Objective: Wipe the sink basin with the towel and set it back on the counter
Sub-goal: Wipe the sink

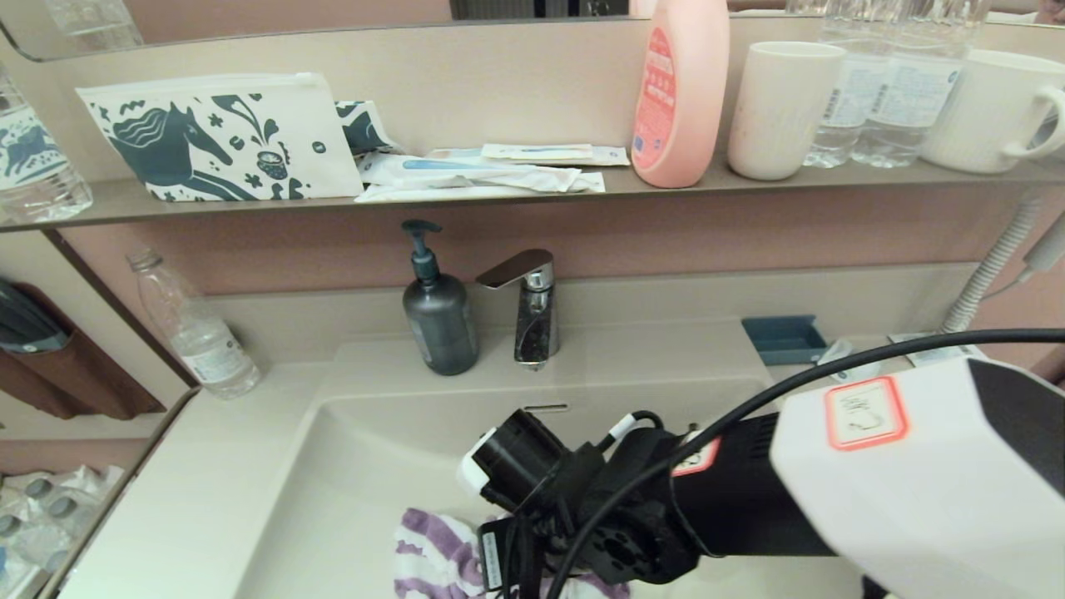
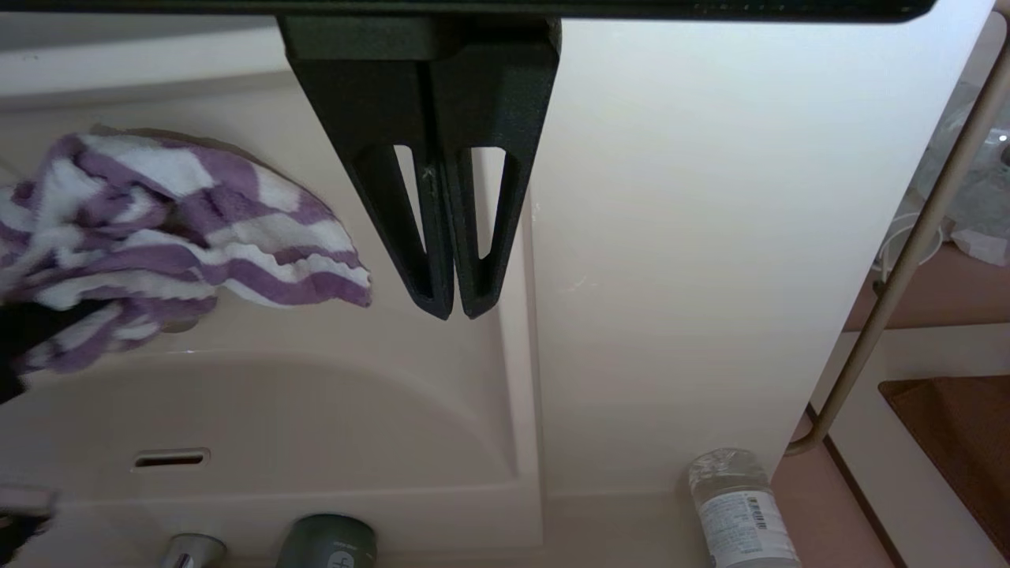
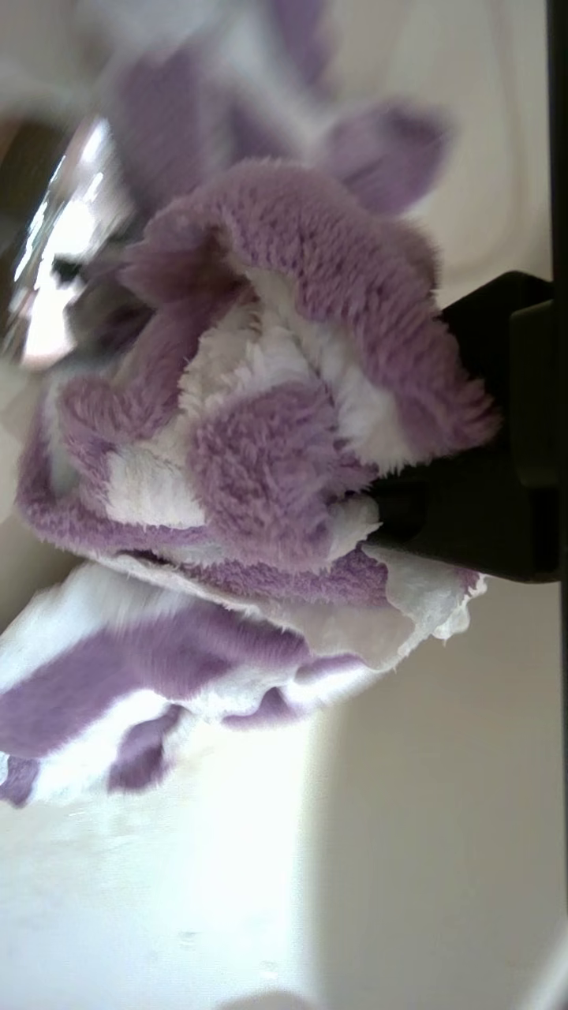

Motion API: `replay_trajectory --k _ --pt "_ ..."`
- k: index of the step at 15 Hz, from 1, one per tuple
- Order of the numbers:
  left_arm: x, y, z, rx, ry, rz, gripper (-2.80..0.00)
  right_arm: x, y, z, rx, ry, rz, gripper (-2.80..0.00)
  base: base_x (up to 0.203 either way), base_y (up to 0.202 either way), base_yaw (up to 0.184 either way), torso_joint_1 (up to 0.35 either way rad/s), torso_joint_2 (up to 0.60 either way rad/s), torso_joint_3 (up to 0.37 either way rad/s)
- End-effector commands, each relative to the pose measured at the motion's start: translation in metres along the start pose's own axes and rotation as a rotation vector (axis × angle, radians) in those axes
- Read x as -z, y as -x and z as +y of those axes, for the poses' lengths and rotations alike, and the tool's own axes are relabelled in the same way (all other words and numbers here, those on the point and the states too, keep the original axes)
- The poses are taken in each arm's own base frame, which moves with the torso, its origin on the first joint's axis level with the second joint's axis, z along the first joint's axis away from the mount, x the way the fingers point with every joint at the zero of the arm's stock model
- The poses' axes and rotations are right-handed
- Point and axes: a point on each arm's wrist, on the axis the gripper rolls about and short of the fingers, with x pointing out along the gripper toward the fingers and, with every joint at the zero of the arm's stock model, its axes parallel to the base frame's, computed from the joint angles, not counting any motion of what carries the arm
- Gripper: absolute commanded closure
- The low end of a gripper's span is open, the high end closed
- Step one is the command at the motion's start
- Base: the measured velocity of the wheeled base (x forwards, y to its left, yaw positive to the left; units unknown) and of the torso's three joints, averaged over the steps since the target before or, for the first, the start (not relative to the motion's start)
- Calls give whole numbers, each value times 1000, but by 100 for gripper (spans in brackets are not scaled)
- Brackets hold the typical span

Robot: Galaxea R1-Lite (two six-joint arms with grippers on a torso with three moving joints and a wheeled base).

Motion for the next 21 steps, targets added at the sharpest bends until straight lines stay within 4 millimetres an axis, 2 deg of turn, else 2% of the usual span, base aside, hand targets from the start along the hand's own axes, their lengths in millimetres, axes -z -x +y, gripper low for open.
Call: replay_trajectory --k 1,4,7,10,12,16,18,21 --pt "0 0 0 0 0 1 0 -3 54 -7 -36 -13 -57 0 0 0 0 0 0 0" --pt "0 0 0 0 0 1 0 11 85 -24 12 -18 -76 0 0 0 0 0 0 0" --pt "0 0 0 0 -1 1 0 22 110 -45 152 -30 -36 0 0 0 0 0 0 0" --pt "0 0 0 0 0 1 0 28 141 -58 149 -90 -66 0 0 0 0 0 0 0" --pt "0 0 0 0 -1 1 0 33 152 -69 160 -110 -76 0 0 0 0 0 0 0" --pt "0 0 0 0 0 1 0 33 154 -87 187 -162 -158 0 0 0 0 0 0 0" --pt "0 0 0 0 0 1 0 31 139 -96 183 -169 -226 0 0 0 0 0 0 0" --pt "0 0 0 0 0 1 0 22 104 -100 158 -187 -342 0 0 0 0 0 0 0"
